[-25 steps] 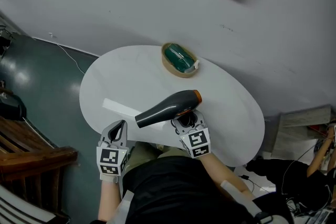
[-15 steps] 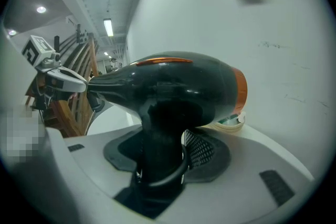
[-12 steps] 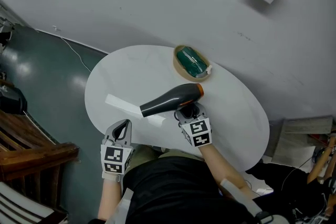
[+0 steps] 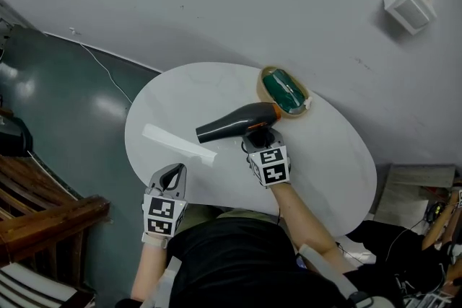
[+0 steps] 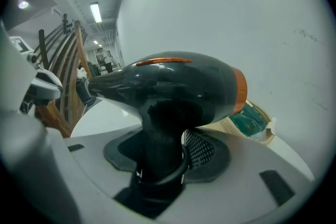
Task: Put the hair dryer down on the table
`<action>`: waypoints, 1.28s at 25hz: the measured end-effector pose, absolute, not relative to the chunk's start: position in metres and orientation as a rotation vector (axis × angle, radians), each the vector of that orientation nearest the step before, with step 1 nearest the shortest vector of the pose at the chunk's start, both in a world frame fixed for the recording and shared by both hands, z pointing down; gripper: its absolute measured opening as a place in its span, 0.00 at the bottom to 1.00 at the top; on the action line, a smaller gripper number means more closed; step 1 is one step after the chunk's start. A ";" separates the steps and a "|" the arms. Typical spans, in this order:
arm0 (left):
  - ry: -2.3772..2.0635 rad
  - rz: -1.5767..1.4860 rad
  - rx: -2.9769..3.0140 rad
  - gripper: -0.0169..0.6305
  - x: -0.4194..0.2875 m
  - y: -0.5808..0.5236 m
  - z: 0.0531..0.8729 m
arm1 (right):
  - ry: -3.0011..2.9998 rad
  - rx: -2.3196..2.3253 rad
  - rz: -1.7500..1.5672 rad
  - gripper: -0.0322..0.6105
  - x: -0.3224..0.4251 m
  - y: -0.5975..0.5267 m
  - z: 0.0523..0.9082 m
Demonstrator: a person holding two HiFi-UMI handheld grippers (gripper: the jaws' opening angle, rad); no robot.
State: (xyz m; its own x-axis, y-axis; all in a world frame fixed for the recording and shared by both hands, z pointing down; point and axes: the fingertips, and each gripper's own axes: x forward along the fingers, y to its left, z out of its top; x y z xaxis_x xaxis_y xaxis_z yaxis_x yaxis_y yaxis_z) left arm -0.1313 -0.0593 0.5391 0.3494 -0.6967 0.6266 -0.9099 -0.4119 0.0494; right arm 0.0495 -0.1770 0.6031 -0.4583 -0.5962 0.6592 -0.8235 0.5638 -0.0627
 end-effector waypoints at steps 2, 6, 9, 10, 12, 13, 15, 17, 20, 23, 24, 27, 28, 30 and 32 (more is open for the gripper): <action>-1.384 0.746 2.217 0.04 -0.141 -0.064 0.545 | -2.181 1.135 0.525 0.39 0.038 -0.188 0.611; -1.320 0.771 2.200 0.04 -0.160 -0.073 0.558 | -2.131 1.143 0.566 0.39 0.018 -0.211 0.626; -1.274 0.795 2.193 0.04 -0.175 -0.079 0.567 | -2.094 1.162 0.596 0.39 0.008 -0.229 0.637; -1.262 0.798 2.190 0.04 -0.180 -0.081 0.570 | -2.081 1.170 0.607 0.39 0.005 -0.235 0.640; -1.248 0.799 2.185 0.04 -0.189 -0.086 0.574 | -2.055 1.184 0.630 0.39 0.001 -0.245 0.645; -1.242 0.797 2.182 0.04 -0.193 -0.089 0.575 | -2.042 1.189 0.640 0.39 -0.001 -0.249 0.647; -1.226 0.795 2.176 0.04 -0.199 -0.094 0.581 | -2.016 1.201 0.660 0.39 -0.003 -0.258 0.652; -1.209 0.802 2.170 0.04 -0.205 -0.099 0.587 | -1.994 1.212 0.685 0.39 -0.007 -0.269 0.657; -1.179 0.803 2.167 0.04 -0.211 -0.105 0.596 | -1.952 1.227 0.726 0.39 -0.010 -0.283 0.667; -1.148 0.797 2.160 0.04 -0.217 -0.111 0.605 | -1.909 1.241 0.768 0.39 -0.013 -0.295 0.676; -1.140 0.797 2.157 0.04 -0.218 -0.112 0.608 | -1.899 1.246 0.778 0.39 -0.014 -0.298 0.679; -1.118 0.799 2.149 0.04 -0.221 -0.117 0.615 | -1.867 1.265 0.800 0.39 -0.014 -0.309 0.685; -1.112 0.798 2.149 0.04 -0.222 -0.118 0.616 | -1.858 1.270 0.803 0.39 -0.014 -0.312 0.687; -1.102 0.793 2.147 0.04 -0.223 -0.121 0.619 | -1.844 1.277 0.807 0.39 -0.015 -0.318 0.690; -1.092 0.787 2.141 0.04 -0.225 -0.123 0.621 | -1.830 1.284 0.809 0.39 -0.017 -0.325 0.692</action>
State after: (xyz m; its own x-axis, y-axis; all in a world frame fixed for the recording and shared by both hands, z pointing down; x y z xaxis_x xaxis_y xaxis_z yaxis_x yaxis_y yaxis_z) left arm -0.2246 -0.1229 0.6213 0.4849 -0.4858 0.7272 -0.8435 -0.4794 0.2422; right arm -0.0166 -0.3251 0.6920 -0.2196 -0.4807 0.8489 -0.9513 0.2983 -0.0771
